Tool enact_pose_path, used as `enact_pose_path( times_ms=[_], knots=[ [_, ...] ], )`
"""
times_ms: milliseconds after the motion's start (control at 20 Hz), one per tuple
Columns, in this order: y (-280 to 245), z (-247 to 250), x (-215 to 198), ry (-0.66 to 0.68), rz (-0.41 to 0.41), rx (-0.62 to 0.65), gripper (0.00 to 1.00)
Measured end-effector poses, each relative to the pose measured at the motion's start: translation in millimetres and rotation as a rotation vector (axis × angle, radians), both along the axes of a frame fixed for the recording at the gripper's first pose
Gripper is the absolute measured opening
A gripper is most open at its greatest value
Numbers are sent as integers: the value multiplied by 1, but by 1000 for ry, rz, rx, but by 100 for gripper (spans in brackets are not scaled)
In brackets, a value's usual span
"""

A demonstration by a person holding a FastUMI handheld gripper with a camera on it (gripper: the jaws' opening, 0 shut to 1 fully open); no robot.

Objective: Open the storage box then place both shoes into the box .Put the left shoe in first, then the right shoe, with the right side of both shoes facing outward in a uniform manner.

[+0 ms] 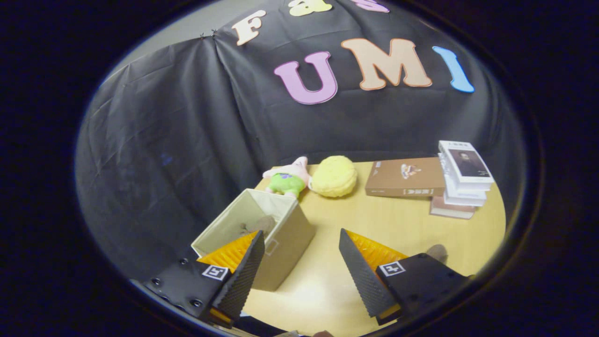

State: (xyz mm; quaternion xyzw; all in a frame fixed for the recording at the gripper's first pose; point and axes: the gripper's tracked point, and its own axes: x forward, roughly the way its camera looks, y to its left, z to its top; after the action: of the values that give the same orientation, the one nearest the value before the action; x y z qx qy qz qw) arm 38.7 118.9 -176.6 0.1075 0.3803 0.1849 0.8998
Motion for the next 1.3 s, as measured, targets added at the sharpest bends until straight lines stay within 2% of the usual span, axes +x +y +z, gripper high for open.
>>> enact_pose_path(
  times_ms=[350,800,1050,1300],
  knots=[
    [-81,-7,-15,-22,-56,-129,100],
    [-184,-49,-44,65,-141,-232,100],
    [-222,-90,-70,158,-143,-280,100],
    [-242,-132,-96,263,-98,-304,100]
  ],
)
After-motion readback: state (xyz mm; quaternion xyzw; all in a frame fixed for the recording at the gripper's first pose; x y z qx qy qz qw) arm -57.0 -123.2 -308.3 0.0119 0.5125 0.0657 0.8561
